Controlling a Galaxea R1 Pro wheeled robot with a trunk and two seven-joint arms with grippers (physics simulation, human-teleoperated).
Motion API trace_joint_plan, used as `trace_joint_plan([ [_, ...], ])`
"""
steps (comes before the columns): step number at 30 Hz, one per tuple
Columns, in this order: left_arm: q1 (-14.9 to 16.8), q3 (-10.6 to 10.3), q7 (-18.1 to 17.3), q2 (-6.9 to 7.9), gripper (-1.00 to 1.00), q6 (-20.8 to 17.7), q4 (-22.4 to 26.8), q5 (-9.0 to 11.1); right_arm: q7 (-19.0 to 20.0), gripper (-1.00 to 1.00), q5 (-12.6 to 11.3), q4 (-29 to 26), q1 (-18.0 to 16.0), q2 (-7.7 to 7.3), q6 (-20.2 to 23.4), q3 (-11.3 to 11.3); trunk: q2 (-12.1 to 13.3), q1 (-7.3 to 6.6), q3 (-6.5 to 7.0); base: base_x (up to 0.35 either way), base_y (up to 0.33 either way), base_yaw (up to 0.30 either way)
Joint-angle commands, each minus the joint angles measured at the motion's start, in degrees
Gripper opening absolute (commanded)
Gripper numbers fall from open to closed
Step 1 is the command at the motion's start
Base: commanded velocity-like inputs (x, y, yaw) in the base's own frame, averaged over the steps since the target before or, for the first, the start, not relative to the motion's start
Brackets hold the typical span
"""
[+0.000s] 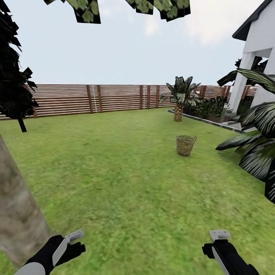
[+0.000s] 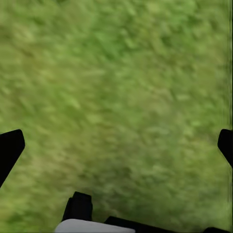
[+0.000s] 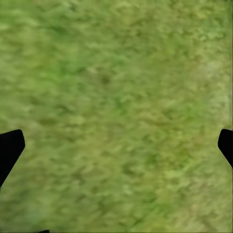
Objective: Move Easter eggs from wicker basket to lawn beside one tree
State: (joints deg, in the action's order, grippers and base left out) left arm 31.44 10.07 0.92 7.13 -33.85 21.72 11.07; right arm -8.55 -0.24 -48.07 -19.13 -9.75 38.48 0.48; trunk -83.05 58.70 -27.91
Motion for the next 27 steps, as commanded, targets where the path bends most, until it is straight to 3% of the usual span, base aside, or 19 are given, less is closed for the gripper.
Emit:
trace_joint_plan([
  [1,0.0,0.3,0.1,-0.15,1.0,-0.3,0.1,0.3,-0.2,1.0,-0.1,-0.1,0.0,-0.01,0.3,0.1,0.0,0.03,-0.06,0.324,-0.094,0.0],
  [15,0.0,0.3,0.1,-0.36,1.0,-0.2,0.1,0.4,-0.2,1.0,0.4,-0.1,0.0,0.34,0.1,0.3,0.0,0.03,-0.06,0.329,-0.036,-0.187],
  [27,0.0,0.3,0.0,-0.36,1.0,-0.2,0.1,0.4,-0.2,1.0,0.2,-0.1,0.0,0.26,0.0,0.2,0.0,0.03,-0.06,0.331,0.0,-0.015],
])
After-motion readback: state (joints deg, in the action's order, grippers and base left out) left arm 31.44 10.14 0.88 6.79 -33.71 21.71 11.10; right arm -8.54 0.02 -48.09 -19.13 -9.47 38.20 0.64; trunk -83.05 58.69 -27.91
